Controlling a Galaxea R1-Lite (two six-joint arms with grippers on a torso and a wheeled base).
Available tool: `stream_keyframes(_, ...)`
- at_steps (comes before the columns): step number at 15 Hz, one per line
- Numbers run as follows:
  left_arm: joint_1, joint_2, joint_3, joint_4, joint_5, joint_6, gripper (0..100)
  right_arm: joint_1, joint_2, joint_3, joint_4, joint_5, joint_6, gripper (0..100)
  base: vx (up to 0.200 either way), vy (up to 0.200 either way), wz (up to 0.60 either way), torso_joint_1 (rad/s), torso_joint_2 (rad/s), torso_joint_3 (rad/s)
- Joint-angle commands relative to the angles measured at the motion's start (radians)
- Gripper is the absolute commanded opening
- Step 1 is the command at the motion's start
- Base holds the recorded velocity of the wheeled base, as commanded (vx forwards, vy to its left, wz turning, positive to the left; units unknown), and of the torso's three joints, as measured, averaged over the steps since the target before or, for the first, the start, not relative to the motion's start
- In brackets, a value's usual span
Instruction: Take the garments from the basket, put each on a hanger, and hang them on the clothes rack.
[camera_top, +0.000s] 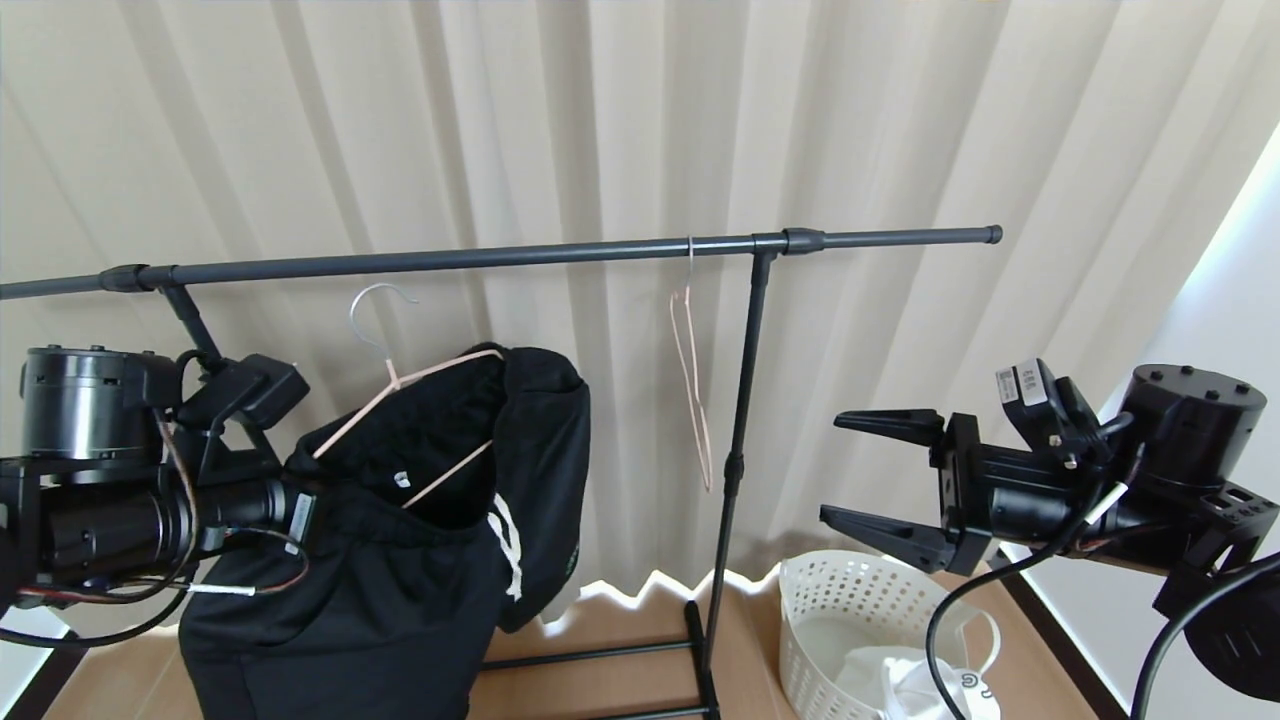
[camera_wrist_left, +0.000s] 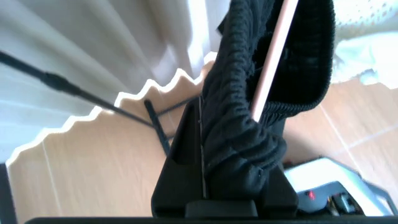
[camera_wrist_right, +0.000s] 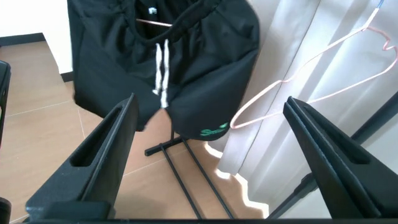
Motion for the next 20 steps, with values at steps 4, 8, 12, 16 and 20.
stream_keyframes(4, -0.045, 0.243, -0.222, -0.019, 0.021, -0.103, 0, -0.007, 0.01, -0.009, 0.0, -0.001, -0.001, 100, 0.0, 0.0, 0.0, 0.0, 0.0, 0.0)
stream_keyframes(8, -0.105, 0.447, -0.469, -0.009, 0.157, -0.192, 0, -0.017, 0.012, -0.012, 0.0, -0.001, -0.001, 100, 0.0, 0.0, 0.0, 0.0, 0.0, 0.0)
stream_keyframes(12, -0.137, 0.596, -0.681, 0.029, 0.209, -0.247, 0, -0.023, 0.01, -0.014, -0.002, -0.001, -0.001, 100, 0.0, 0.0, 0.0, 0.0, 0.0, 0.0)
stream_keyframes(16, -0.141, 0.66, -0.765, 0.029, 0.236, -0.273, 0, -0.029, 0.01, -0.014, -0.002, -0.001, -0.001, 100, 0.0, 0.0, 0.0, 0.0, 0.0, 0.0)
stream_keyframes(20, -0.141, 0.665, -0.776, 0.024, 0.236, -0.293, 0, -0.029, 0.013, -0.014, -0.002, -0.001, -0.001, 100, 0.0, 0.0, 0.0, 0.0, 0.0, 0.0)
